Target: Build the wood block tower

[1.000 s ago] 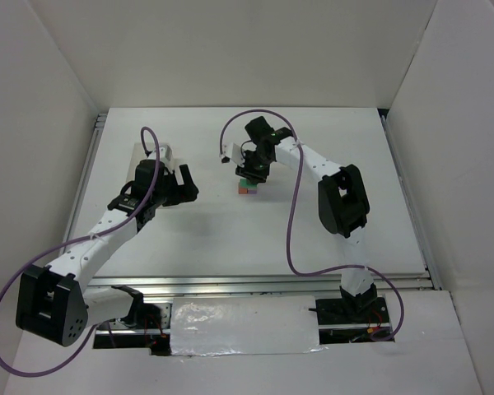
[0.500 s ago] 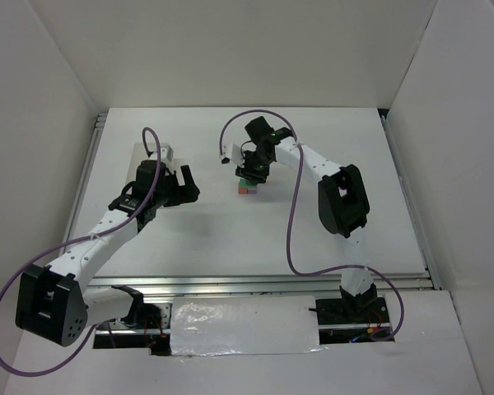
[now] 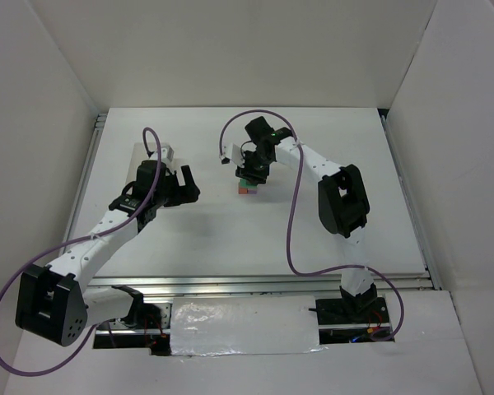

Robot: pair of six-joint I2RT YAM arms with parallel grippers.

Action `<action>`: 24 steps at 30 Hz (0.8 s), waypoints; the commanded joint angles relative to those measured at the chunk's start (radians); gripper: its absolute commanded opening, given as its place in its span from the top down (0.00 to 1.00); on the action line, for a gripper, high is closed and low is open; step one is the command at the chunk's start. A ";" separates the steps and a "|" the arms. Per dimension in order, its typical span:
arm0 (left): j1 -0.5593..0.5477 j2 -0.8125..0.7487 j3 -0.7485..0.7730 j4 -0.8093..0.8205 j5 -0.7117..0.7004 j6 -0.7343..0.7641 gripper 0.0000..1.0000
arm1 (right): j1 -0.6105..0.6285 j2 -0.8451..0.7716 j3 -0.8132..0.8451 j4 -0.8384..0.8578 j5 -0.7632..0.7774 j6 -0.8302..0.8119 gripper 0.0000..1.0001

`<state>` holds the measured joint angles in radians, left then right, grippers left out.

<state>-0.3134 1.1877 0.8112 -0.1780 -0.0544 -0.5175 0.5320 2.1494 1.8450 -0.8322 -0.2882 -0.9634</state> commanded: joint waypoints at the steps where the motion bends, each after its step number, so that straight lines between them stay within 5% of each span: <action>1: -0.007 0.001 -0.003 0.038 0.004 0.027 0.01 | -0.004 -0.013 0.002 -0.022 -0.009 -0.015 0.52; 13: -0.010 0.003 0.003 0.038 0.010 0.031 0.01 | -0.003 -0.023 0.002 -0.018 -0.008 -0.012 0.44; 16: -0.009 0.001 0.008 0.035 0.021 0.036 0.01 | -0.003 -0.032 0.013 -0.013 -0.019 0.000 0.31; 18: -0.009 0.000 0.014 0.038 0.030 0.040 0.01 | -0.006 -0.046 0.022 -0.016 -0.038 0.009 0.01; 24: -0.009 0.012 0.063 0.044 0.065 0.085 0.01 | -0.010 -0.127 0.020 0.027 -0.109 0.023 0.00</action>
<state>-0.3176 1.1896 0.8135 -0.1783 -0.0292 -0.4805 0.5293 2.1349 1.8397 -0.8291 -0.3351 -0.9508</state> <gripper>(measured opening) 0.993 0.994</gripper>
